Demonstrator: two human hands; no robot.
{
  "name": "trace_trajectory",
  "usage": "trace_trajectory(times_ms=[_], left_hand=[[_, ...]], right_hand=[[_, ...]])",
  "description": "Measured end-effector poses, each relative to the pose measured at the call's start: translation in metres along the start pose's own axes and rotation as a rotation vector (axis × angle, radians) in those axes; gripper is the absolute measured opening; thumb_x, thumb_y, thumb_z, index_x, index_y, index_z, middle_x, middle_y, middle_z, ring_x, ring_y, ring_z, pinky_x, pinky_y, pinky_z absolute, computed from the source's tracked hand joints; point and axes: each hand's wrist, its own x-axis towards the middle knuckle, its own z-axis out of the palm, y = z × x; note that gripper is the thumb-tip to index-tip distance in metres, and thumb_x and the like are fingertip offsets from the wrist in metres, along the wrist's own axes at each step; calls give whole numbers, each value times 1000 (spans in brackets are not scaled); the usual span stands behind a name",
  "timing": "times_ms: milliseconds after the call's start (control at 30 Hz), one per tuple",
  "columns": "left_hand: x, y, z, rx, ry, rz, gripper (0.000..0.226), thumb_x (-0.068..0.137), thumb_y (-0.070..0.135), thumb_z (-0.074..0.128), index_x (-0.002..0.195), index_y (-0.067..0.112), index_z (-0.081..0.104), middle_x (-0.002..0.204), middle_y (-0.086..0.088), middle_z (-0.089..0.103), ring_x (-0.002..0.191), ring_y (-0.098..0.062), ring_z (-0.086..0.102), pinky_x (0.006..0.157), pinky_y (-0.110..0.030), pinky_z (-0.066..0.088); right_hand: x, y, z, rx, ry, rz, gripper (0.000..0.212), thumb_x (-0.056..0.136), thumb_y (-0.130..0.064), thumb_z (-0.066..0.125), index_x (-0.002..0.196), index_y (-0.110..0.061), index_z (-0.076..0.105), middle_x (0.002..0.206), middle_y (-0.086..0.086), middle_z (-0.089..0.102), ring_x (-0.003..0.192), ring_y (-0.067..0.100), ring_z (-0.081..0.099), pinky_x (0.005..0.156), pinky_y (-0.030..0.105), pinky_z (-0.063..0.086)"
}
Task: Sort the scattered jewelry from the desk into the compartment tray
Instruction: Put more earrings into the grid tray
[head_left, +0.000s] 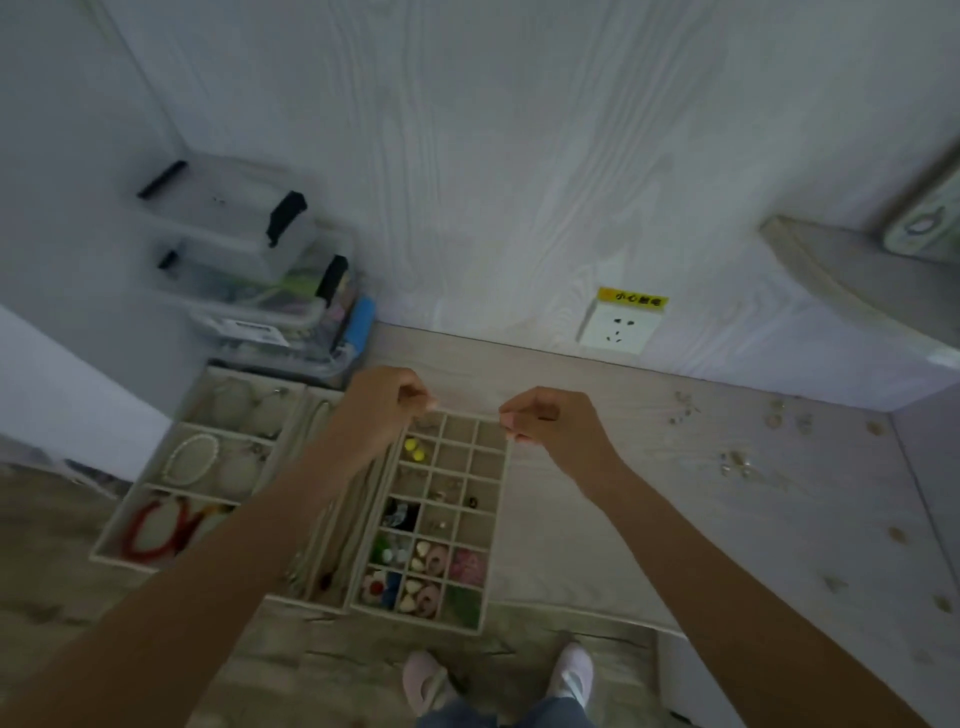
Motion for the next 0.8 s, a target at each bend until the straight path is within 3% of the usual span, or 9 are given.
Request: trace_trajectory(times_ms=[133, 267, 367, 467, 600, 800], left_hand=[[14, -14, -1, 174, -114, 52, 22, 84, 28, 68, 81, 6, 68, 77, -2, 63, 74, -16, 60, 66, -24, 40], [21, -10, 19, 257, -127, 81, 27, 84, 37, 66, 81, 10, 66, 74, 3, 49, 69, -13, 50, 65, -25, 35], [28, -13, 37, 268, -125, 55, 32, 84, 41, 65, 75, 10, 64, 72, 1, 57, 69, -17, 57, 66, -28, 42], [35, -18, 50, 226, -204, -17, 33, 85, 37, 65, 69, 9, 63, 66, -3, 61, 65, -20, 60, 63, -29, 42], [44, -19, 57, 191, -314, -83, 41, 89, 31, 61, 56, 14, 43, 55, 0, 46, 54, -17, 47, 49, -26, 29], [44, -15, 57, 300, -317, -69, 37, 91, 29, 58, 61, 16, 42, 59, 0, 48, 58, -17, 51, 60, -28, 37]], right_hand=[[-2, 7, 15, 13, 44, 38, 8, 80, 9, 65, 84, 2, 68, 55, -2, 64, 50, 2, 61, 58, 13, 52], [-6, 10, 23, 16, 75, 79, 13, 80, 12, 63, 93, 14, 65, 65, 7, 62, 46, 0, 59, 54, 10, 50], [-6, 12, 22, 4, 106, 102, 13, 80, 10, 64, 93, 12, 66, 69, 9, 63, 48, 0, 60, 55, 11, 50], [-5, 15, 20, -24, 145, 119, 9, 80, 6, 67, 89, 7, 68, 68, 9, 64, 51, 3, 61, 59, 14, 53], [-3, 20, 19, -31, 177, 139, 6, 81, 3, 67, 87, 3, 68, 71, 11, 66, 61, 16, 63, 64, 19, 54], [1, 22, 21, -27, 176, 156, 6, 81, 3, 67, 83, -2, 68, 70, 11, 65, 66, 21, 62, 67, 22, 54]])
